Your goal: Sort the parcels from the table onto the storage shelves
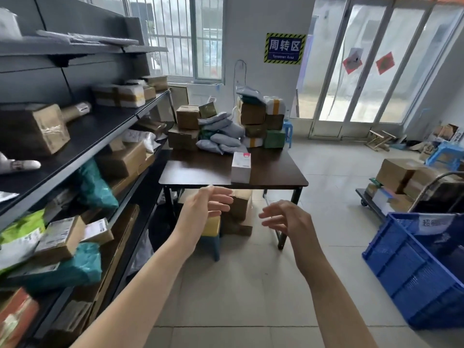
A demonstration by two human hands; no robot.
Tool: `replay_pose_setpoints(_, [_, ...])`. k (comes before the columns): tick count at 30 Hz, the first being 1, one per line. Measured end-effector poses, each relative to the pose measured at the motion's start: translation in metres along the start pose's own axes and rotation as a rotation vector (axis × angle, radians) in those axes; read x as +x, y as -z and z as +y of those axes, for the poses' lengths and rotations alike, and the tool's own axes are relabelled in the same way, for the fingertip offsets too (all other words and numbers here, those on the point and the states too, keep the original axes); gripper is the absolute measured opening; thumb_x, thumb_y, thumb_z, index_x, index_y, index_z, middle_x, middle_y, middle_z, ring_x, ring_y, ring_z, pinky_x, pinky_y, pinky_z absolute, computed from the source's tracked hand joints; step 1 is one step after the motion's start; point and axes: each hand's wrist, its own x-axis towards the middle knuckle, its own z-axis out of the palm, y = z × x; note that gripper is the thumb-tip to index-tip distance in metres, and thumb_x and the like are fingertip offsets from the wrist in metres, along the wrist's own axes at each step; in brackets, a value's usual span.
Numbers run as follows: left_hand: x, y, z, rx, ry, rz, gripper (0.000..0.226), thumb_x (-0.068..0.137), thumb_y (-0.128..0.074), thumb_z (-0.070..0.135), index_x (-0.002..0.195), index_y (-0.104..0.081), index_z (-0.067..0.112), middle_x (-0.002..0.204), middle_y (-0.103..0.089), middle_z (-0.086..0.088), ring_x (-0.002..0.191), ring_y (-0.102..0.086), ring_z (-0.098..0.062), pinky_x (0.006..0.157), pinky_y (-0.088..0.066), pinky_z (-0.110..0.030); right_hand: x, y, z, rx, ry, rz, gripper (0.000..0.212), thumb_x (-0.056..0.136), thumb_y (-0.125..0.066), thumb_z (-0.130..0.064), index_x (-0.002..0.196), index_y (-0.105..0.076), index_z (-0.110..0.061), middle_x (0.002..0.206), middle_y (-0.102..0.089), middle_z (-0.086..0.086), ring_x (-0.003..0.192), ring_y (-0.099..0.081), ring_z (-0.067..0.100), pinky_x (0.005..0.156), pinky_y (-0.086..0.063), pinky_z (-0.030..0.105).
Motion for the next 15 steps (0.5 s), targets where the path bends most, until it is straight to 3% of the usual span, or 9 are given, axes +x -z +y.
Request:
replay_pose_setpoints(3, [0.065,0.002,-0.016,-0.014,0.011,0.004,0.051,0.107,-0.025,0.025,0.099,-0.074,0.014,0.1,-0.075,-0.011,0.087,-0.07,-0.021,0.084,-0.051,-0.031,0.062,-0.014,0.008,0.008,0.0,0.003,0.042,0.106,-0.037,-0.017,0.082,-0.071,-0.012,0.085,-0.077,0.006,0.089,-0.074,0.036,0.084,-0.058,0.038])
replay_pose_setpoints(7, [0.162,0.004,-0.04,0.028,-0.043,-0.075,0.049,0.107,-0.026,0.024,0.095,-0.073,0.019,0.092,-0.074,-0.003,0.08,-0.069,-0.013,0.081,-0.049,-0.029,0.15,-0.039,0.022,-0.01,0.008,0.01,0.041,0.106,-0.035,-0.015,0.085,-0.07,-0.007,0.092,-0.076,0.013,0.093,-0.072,0.04,0.093,-0.054,0.046])
replay_pose_setpoints(12, [0.282,0.012,-0.061,0.007,-0.02,-0.116,0.049,0.108,-0.022,0.019,0.116,-0.068,0.001,0.093,-0.072,-0.001,0.073,-0.071,0.001,0.068,-0.052,-0.011,0.267,-0.077,0.03,-0.028,-0.01,0.005,0.04,0.106,-0.037,-0.016,0.083,-0.069,-0.012,0.08,-0.076,0.0,0.088,-0.073,0.034,0.091,-0.056,0.046])
replay_pose_setpoints(15, [0.346,0.005,-0.071,0.023,-0.012,-0.146,0.047,0.108,-0.024,0.021,0.114,-0.069,0.005,0.096,-0.073,-0.004,0.08,-0.071,-0.008,0.075,-0.053,-0.018,0.332,-0.086,0.033,-0.028,0.007,0.035,0.039,0.106,-0.039,-0.017,0.083,-0.07,-0.013,0.078,-0.076,-0.003,0.08,-0.073,0.025,0.087,-0.057,0.042])
